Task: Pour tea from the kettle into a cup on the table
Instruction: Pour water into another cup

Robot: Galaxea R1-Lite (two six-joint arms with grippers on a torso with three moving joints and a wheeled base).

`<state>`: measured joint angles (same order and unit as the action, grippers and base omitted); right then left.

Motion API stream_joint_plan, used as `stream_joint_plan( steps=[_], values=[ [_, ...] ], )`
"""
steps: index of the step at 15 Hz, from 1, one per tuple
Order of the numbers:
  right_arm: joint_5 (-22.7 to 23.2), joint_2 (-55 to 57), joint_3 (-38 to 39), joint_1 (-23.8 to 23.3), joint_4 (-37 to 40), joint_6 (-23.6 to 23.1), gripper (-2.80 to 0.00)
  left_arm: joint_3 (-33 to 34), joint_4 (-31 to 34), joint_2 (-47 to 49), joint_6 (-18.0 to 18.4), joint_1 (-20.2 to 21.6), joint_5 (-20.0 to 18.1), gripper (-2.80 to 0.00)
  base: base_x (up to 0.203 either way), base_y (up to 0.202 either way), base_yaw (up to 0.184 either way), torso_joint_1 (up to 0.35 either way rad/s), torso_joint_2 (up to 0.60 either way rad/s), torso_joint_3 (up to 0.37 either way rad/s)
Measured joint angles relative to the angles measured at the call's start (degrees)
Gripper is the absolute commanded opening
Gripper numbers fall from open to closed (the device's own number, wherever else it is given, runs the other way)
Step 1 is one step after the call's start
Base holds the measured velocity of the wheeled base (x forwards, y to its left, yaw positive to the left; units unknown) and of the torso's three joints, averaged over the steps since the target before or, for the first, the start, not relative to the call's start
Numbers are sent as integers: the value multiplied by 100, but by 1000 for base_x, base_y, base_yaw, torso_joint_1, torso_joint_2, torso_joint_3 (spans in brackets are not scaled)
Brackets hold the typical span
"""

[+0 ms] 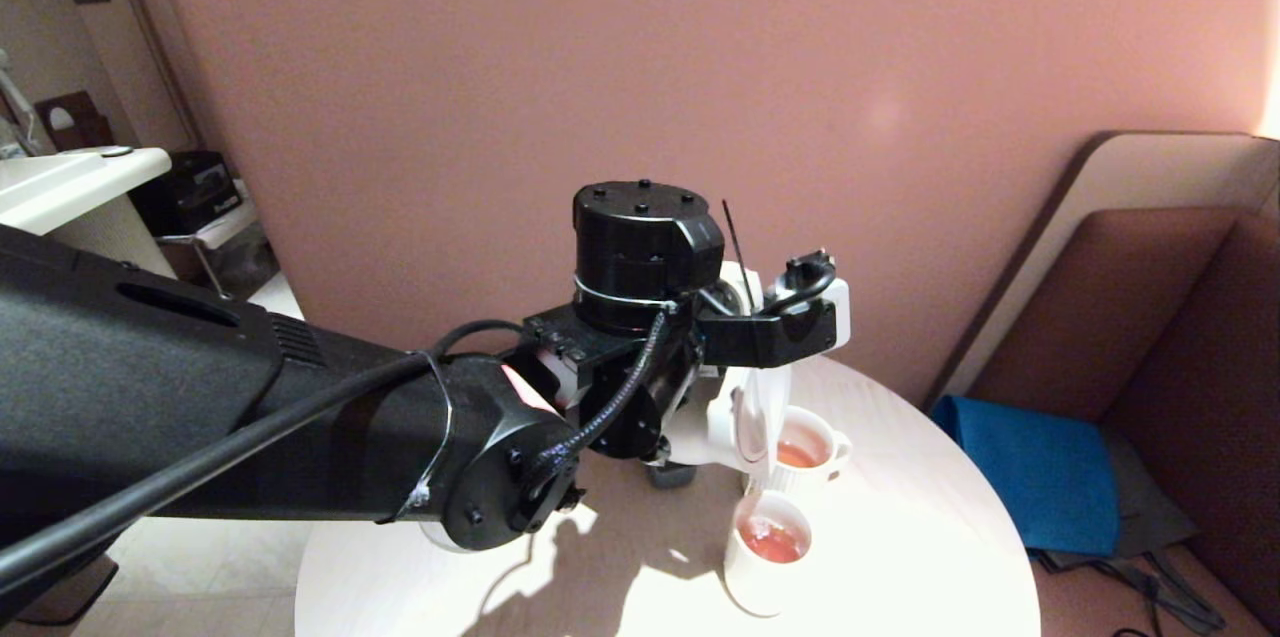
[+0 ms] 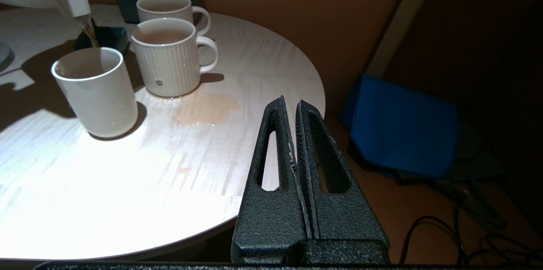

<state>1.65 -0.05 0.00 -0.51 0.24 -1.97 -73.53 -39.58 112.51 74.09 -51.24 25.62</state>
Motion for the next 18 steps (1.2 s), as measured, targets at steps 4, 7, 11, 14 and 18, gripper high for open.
stream_joint_plan(
  steps=[4, 7, 11, 14, 18],
  values=[
    [-2, 0, 0, 0, 2, 0, -280, 13, -18, 17, -1, 0, 11, -280, 0, 0, 0, 0, 0, 0],
    [-1, 0, 0, 5, 1, 0, -280, 31, -18, 9, -6, 0, 22, -280, 0, 0, 0, 0, 0, 0],
    [0, 0, 0, 0, 2, -1, -280, 33, -18, -13, -15, -2, 23, -280, 0, 0, 0, 0, 0, 0],
    [-2, 0, 0, 5, 2, 0, -280, 68, 1, -63, -275, 0, 94, -280, 0, 0, 0, 0, 0, 0],
    [-2, 0, 0, 0, 2, 0, -280, 142, 116, -148, -1040, 0, 265, -280, 0, 0, 0, 0, 0, 0]
  ],
)
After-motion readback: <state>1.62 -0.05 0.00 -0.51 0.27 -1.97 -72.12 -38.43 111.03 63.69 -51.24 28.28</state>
